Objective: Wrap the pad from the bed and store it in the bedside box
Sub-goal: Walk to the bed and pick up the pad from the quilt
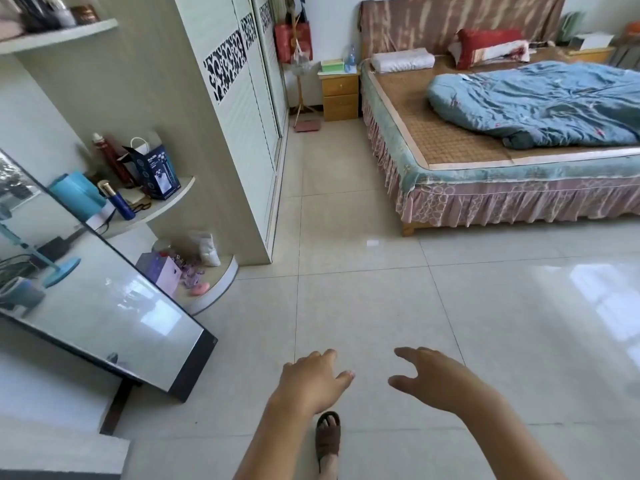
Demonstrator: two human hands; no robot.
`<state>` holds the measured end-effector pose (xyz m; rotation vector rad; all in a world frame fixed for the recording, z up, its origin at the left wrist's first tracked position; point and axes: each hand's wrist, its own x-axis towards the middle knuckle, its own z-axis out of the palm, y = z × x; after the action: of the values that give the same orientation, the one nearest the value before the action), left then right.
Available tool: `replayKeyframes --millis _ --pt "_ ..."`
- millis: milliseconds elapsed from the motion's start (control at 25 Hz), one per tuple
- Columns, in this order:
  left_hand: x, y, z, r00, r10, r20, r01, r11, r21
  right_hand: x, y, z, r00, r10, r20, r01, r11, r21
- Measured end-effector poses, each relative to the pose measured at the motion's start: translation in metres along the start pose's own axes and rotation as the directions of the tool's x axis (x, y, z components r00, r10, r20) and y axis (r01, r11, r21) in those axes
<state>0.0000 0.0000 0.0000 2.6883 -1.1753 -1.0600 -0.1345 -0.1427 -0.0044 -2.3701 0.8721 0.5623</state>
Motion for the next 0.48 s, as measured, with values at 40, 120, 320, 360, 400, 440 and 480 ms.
replayKeyframes --millis 40,120,320,360,400,440,480 --pt "0.02 -0.007 -0.011 1.0 0.003 -0.003 -0.003 1.0 -0.014 0.021 -0.004 -0.007 1.0 -0.011 0.003 0.011 1.0 0.027" --pt "0.062 -0.022 -0.04 1.0 0.01 -0.013 -0.01 1.0 0.0 0.067 -0.014 -0.025 1.0 -0.018 -0.007 0.018 0.999 0.033" --pt "0.169 -0.057 -0.13 1.0 -0.017 0.001 0.017 0.999 0.032 0.177 -0.046 -0.097 0.998 0.058 0.005 -0.058 0.998 -0.001" --pt "0.192 -0.062 -0.146 1.0 -0.014 -0.007 0.015 0.999 0.044 0.199 -0.049 -0.111 0.998 0.063 -0.007 -0.063 0.998 0.0" --pt "0.213 -0.063 -0.161 1.0 -0.014 0.001 0.014 0.998 0.061 0.218 -0.053 -0.126 0.997 0.073 -0.009 -0.073 0.997 0.009" --pt "0.235 -0.062 -0.175 1.0 -0.001 0.0 0.001 0.998 0.061 0.238 -0.054 -0.139 0.997 0.076 -0.02 -0.076 0.997 0.026" --pt "0.255 -0.058 -0.189 1.0 0.006 0.009 -0.006 0.998 0.058 0.255 -0.055 -0.152 0.996 0.087 -0.018 -0.086 0.995 0.043"
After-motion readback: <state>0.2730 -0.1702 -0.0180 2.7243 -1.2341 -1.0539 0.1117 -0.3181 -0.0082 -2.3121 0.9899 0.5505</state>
